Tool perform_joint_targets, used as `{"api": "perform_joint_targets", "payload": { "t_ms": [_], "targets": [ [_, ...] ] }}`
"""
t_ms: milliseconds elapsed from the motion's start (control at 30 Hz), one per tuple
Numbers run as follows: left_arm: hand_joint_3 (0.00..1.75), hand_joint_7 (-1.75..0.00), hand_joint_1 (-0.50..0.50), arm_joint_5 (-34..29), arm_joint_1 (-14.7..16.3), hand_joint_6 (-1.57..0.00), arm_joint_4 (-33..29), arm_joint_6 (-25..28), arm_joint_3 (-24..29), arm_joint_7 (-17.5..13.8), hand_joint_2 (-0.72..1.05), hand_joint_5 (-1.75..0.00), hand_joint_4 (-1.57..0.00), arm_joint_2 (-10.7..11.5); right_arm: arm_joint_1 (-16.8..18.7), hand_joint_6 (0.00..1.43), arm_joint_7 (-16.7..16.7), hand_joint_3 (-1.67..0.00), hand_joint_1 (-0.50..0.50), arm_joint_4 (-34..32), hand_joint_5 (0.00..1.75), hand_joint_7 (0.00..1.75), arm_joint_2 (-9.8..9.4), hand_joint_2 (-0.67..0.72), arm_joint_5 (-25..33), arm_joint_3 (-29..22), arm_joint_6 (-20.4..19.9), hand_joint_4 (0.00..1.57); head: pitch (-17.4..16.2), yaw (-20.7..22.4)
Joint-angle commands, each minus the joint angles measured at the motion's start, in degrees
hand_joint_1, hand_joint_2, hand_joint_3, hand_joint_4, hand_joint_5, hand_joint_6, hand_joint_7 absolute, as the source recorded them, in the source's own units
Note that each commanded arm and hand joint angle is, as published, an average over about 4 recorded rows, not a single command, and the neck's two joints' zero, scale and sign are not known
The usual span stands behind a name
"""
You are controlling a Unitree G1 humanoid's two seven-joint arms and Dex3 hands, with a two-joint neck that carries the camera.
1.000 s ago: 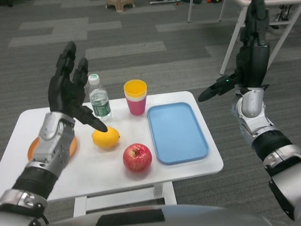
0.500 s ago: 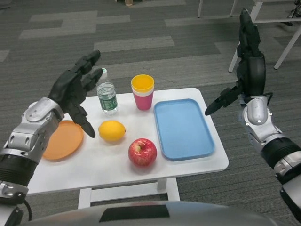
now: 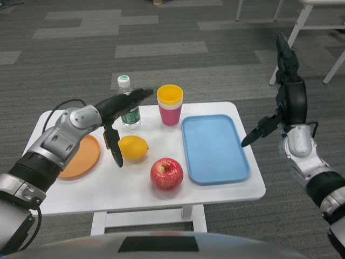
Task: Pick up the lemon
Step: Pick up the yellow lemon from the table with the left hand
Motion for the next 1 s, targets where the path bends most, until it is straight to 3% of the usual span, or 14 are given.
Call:
{"api": "perform_joint_targets", "payload": {
  "t_ms": [33, 167, 367, 800, 1000],
  "targets": [
    [0.09, -0.14, -0.5, 1.99, -2.47, -0.03, 4.48, -1.42, -2.05, -0.41, -0.37, -0.13, 0.0, -0.83, 0.97, 0.0, -0.04, 0.0, -0.46, 0.91, 0.0, 0.0, 0.05, 0.61, 0.75, 0.44, 0.07, 0.09, -0.04, -0.47],
    [0.09, -0.14, -0.5, 1.86, -2.74, -0.03, 6.31, -2.76, -2.38, -0.34, -0.37, -0.21, 0.0, -1.49, 1.25, 0.0, -0.04, 0.0, -0.46, 1.22, 0.0, 0.0, 0.23, 0.61, 0.8, 1.32, 0.12, 0.09, -0.24, -0.56],
    [0.09, -0.14, -0.5, 2.35, -2.74, -0.03, 7.34, -3.29, -2.82, -0.34, -0.37, -0.21, 0.0, -1.89, 1.25, 0.0, -0.04, 0.0, -0.46, 1.94, 0.0, 0.0, 0.23, 0.6, 1.15, 4.44, 0.25, 0.09, -0.24, -0.35],
    [0.09, -0.14, -0.5, 7.71, -2.78, 0.0, 13.31, -4.82, -4.22, -0.08, -0.37, -0.21, 0.0, -3.6, 1.25, 0.0, -0.04, 0.0, -0.46, 2.12, 0.0, 0.0, 0.31, 0.6, 1.37, 6.02, 0.34, 0.09, -0.05, 0.81],
    [0.09, -0.14, -0.5, 13.88, -5.33, 0.0, 20.52, -4.98, -5.54, 3.02, -0.37, -0.21, 0.0, -5.95, 1.25, 0.0, -0.04, 0.0, -0.46, 2.73, 0.0, 0.0, 0.34, 0.6, 1.5, 6.57, 0.38, 0.09, 0.23, 1.13]
  ]
}}
